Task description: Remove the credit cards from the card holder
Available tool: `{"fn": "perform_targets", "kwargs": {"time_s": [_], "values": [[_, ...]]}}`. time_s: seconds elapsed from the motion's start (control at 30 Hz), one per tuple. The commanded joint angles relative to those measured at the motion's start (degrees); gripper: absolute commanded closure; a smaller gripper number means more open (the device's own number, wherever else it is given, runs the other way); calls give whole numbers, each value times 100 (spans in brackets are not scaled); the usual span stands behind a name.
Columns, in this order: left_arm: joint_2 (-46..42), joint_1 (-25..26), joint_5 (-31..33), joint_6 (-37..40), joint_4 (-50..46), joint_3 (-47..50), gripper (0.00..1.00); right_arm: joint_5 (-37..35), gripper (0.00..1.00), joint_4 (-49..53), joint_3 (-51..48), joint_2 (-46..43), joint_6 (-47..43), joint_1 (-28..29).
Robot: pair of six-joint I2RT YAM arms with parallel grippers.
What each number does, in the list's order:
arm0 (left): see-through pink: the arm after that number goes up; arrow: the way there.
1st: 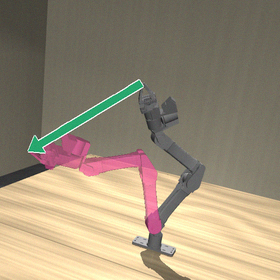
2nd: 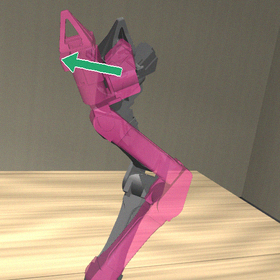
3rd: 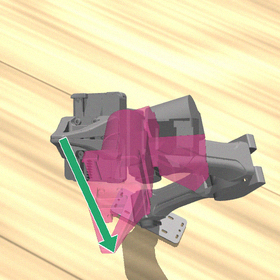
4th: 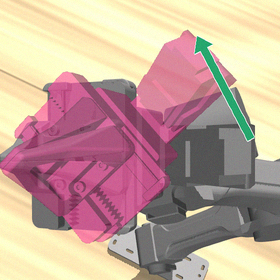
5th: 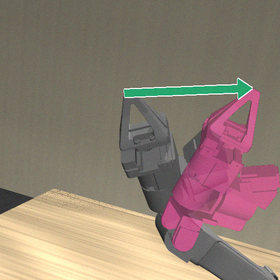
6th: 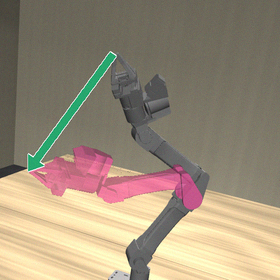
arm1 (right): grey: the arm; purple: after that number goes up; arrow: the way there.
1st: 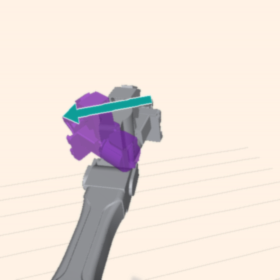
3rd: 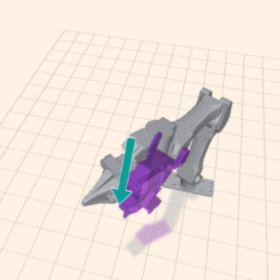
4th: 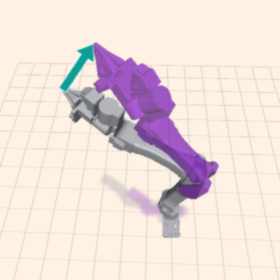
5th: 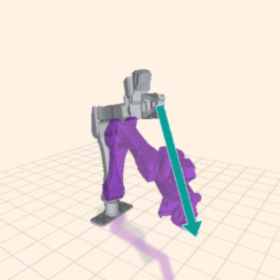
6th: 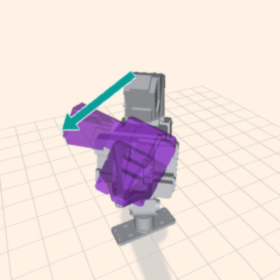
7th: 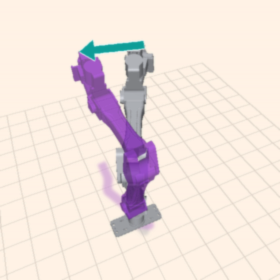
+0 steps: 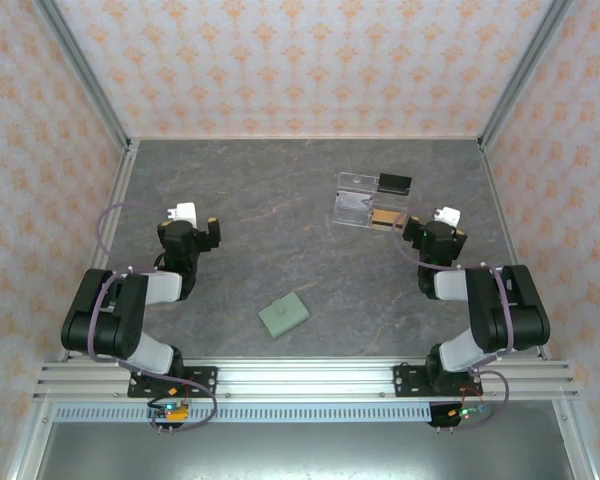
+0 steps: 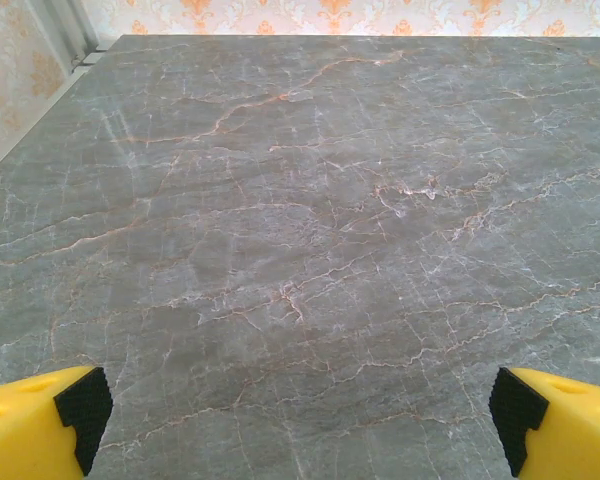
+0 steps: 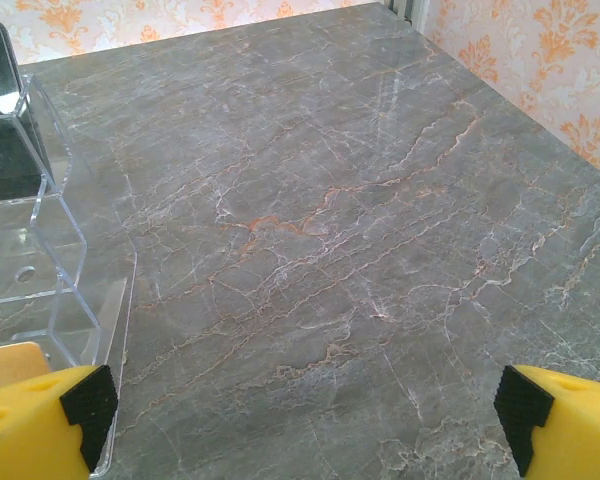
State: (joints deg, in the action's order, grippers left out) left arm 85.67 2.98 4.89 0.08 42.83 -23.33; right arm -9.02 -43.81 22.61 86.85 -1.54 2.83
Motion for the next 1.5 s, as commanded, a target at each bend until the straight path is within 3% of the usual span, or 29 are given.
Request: {"fn": "perform_targets", "kwargs": {"time_s": [0.0, 0.83, 0.93, 1.07, 1.2, 1.33, 1.47], "values": [[20, -26, 12, 89, -46, -128, 0, -105, 1, -172, 64, 8, 89, -28], [-9, -29, 28, 78, -63, -137, 0, -175, 1, -150, 44, -84, 110, -28], [-263, -26, 173, 12, -538, -307, 0, -453, 1, 565, 199, -652, 213, -28], [-715, -29, 567, -168, -1902, -797, 0, -980, 1, 1631, 472, -1535, 506, -28], [-1180, -29, 706, -651, -3147, -1250, 0, -1217, 1, 3376, 1152, -2292, 1173, -28], [-1590, -24, 549, -1456, -4433, -1762, 0, -813, 1, 5541, 2238, -2477, 1976, -20], [-1685, -13, 248, -1760, -5188, -2177, 0, 298, 1, 6868, 3098, -2110, 2290, 75]]}}
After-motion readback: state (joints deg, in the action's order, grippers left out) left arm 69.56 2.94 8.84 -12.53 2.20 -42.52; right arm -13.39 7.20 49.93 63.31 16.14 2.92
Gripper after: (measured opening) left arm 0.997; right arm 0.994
